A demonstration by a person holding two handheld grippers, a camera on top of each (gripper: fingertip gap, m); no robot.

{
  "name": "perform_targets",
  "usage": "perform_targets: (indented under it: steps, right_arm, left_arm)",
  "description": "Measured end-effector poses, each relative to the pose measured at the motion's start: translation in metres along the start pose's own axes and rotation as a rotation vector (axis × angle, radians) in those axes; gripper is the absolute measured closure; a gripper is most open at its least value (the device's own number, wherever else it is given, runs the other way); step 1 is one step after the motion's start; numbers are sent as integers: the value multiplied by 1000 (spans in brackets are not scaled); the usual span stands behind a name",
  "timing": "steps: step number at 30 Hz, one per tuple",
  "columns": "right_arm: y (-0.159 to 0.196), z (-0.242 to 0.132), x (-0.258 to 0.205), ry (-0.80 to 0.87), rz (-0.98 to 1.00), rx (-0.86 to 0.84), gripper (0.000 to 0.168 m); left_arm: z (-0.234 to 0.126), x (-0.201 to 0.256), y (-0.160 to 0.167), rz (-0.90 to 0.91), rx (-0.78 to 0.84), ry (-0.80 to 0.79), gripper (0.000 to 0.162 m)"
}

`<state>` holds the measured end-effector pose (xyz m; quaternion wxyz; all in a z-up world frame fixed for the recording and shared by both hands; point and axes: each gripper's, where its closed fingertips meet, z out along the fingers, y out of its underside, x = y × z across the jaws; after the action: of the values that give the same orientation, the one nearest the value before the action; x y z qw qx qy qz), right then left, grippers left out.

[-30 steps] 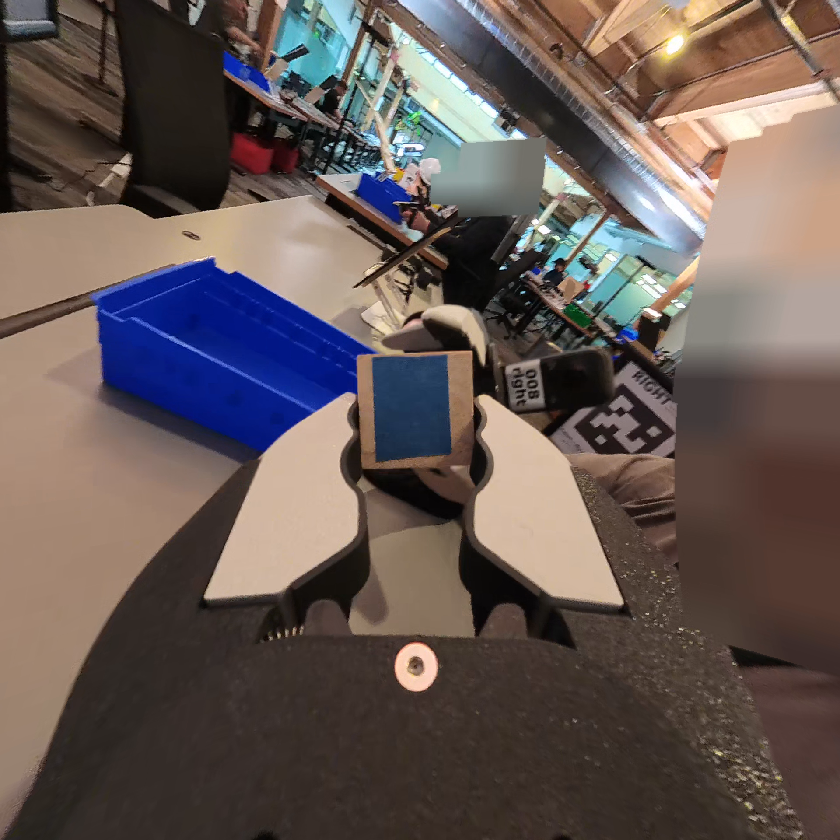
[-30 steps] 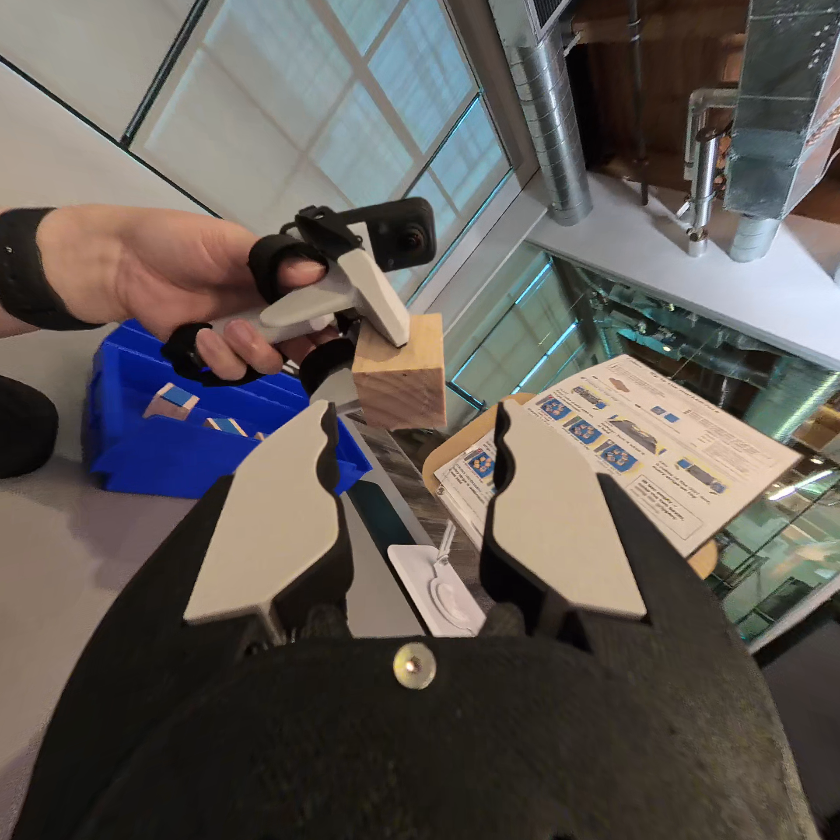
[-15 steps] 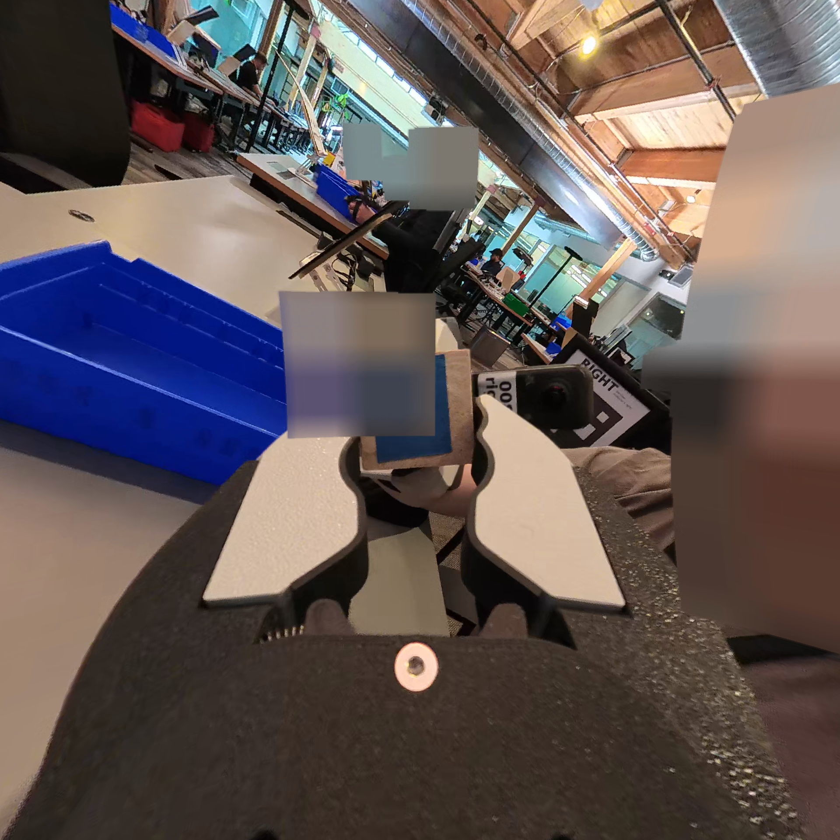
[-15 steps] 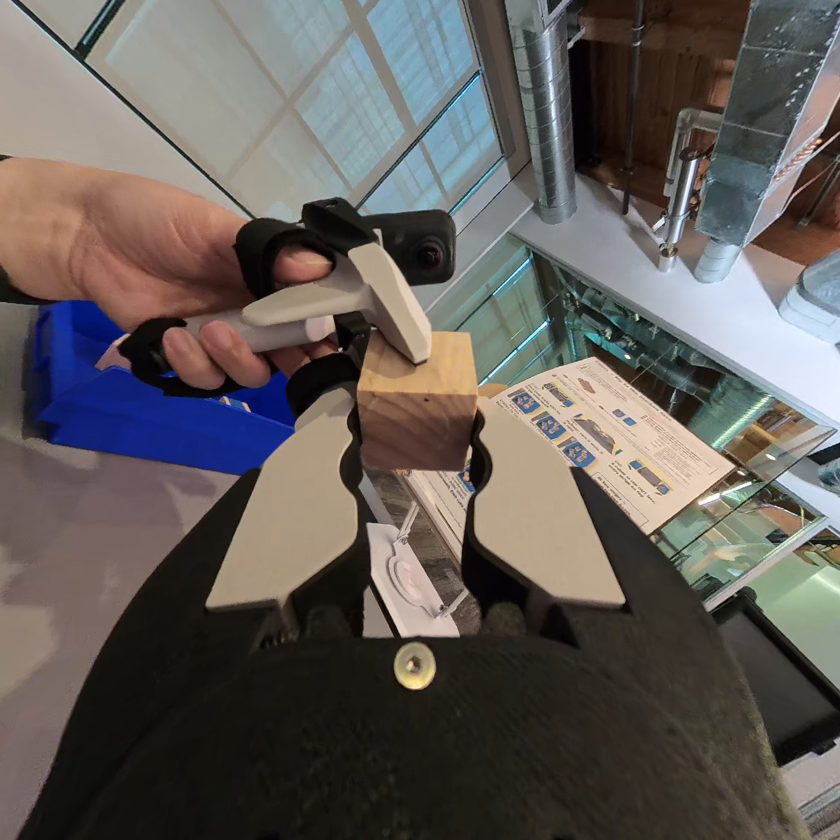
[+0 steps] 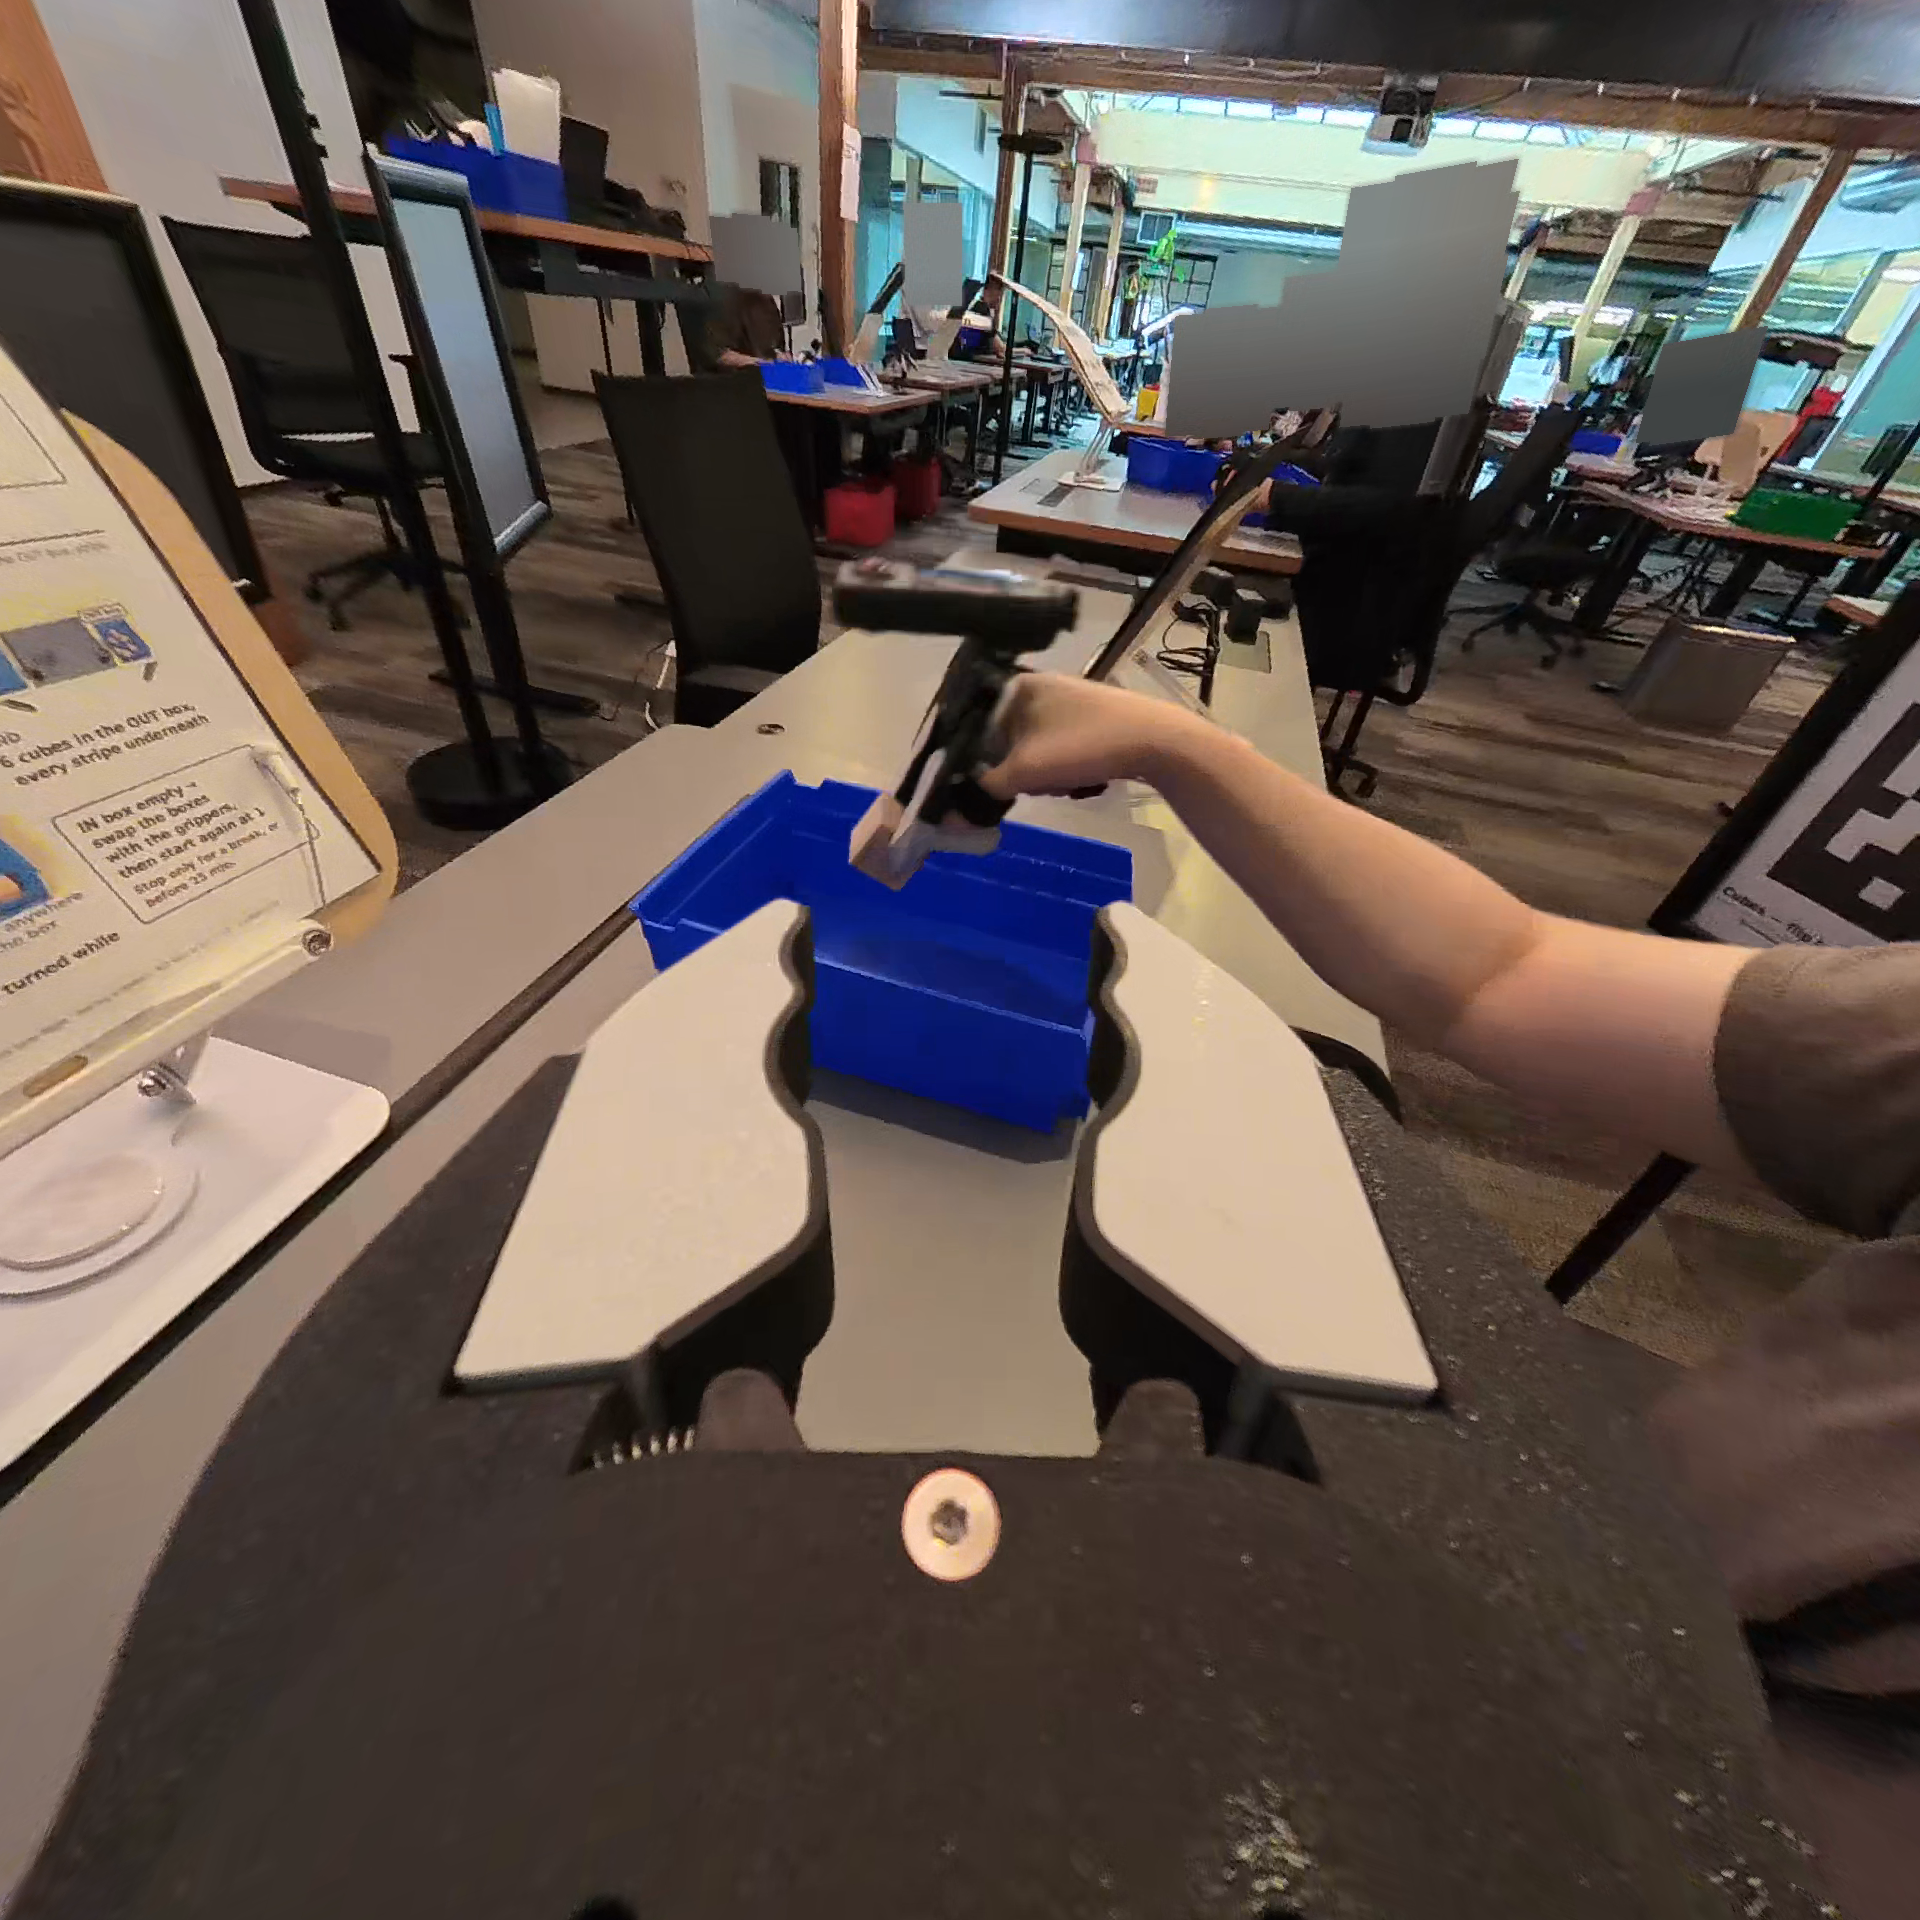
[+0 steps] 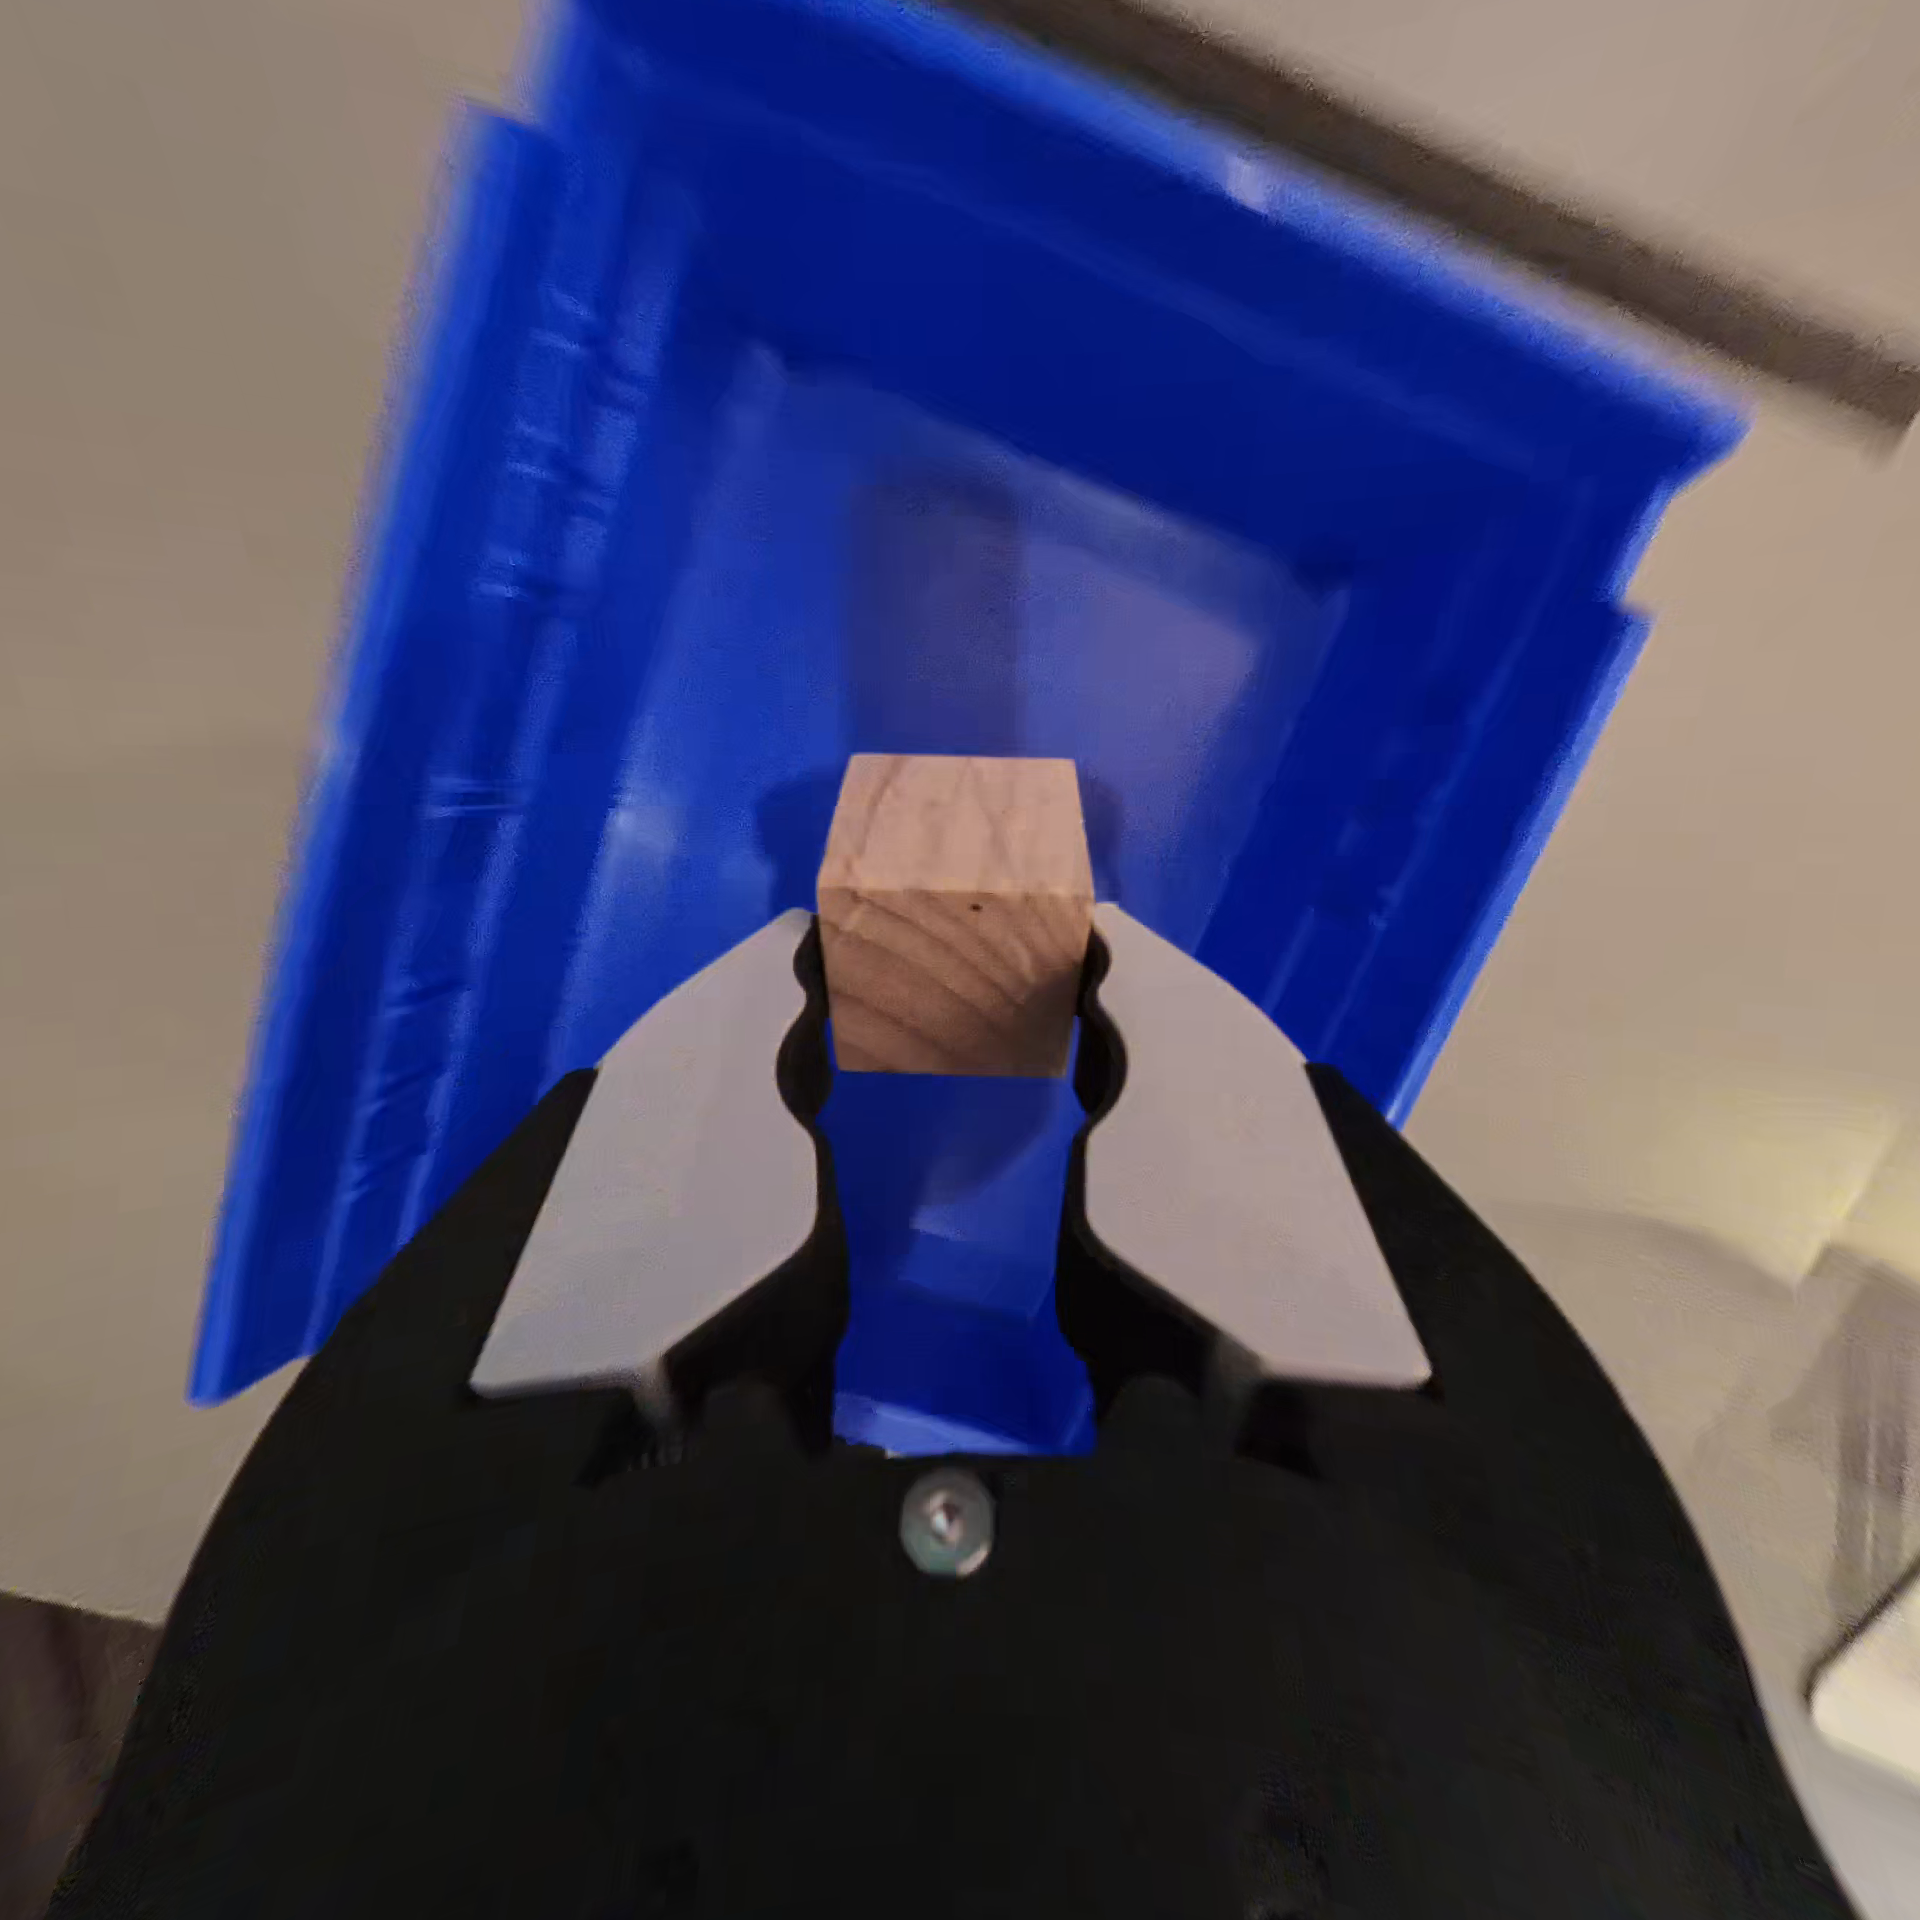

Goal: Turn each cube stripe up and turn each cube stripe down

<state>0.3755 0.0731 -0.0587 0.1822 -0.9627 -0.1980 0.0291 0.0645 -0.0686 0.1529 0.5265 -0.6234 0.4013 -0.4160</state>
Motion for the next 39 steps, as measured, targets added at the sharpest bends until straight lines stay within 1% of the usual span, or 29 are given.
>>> perform_targets:
  steps: [2,5,8,10,13,15,18,20,22,24,26,28,30,32,33,34,35,37,39]
  right_arm:
    - [10,28,19,43,60,-143,122]
    - [17,54,35,65,164,-254,122]
    - [18,69,41,69,219,-295,122]
    - [20,76,45,99,234,-315,122]
    - [23,85,52,138,253,-330,122]
    - [25,88,54,147,262,-330,122]
    - [23,84,51,135,234,-309,116]
    - [15,73,50,155,203,-252,109]
    - [1,53,47,188,156,-149,109]
    - [-17,26,40,198,119,-8,108]
    - [-35,-3,27,169,83,151,109]
    - [-48,-32,11,125,34,286,109]
    - [-56,-57,-3,86,-11,402,109]
    - [-59,-76,-16,45,-54,485,110]
    - [-60,-82,-23,24,-80,518,110]
    - [-59,-88,-31,-7,-116,542,110]
    - [-56,-94,-39,-37,-156,560,110]
    - [-49,-107,-49,-43,-225,600,111]
    - [-47,-124,-53,-42,-250,669,111]
  left_arm:
    - [-10,-1,-1,-4,-5,-12,113]
    - [-31,-8,-5,25,0,-74,120]
    - [-53,-19,-7,20,13,-151,120]
    - [-63,-23,-9,-8,34,-158,120]
    - [-72,-20,-16,-36,76,-125,122]
    - [-76,-20,-19,-28,93,-132,123]
    - [-79,-24,-15,-12,63,-166,122]
    - [-80,-29,-12,-12,47,-190,121]
    - [-82,-34,-13,-21,58,-209,119]
    - [-87,-39,-15,-21,74,-222,119]
    - [-94,-46,-13,-19,59,-249,119]
    - [-101,-53,-7,-9,17,-289,120]
    - [-109,-63,4,-13,-61,-334,120]
    - [-112,-68,16,-15,-126,-330,120]
    - [-111,-68,26,-12,-168,-294,121]
    - [-114,-69,42,-24,-244,-257,123]
    - [-122,-75,61,-46,-338,-261,123]
    - [-148,-95,94,-91,-503,-343,121]
    - [-176,-107,119,-150,-620,-403,120]
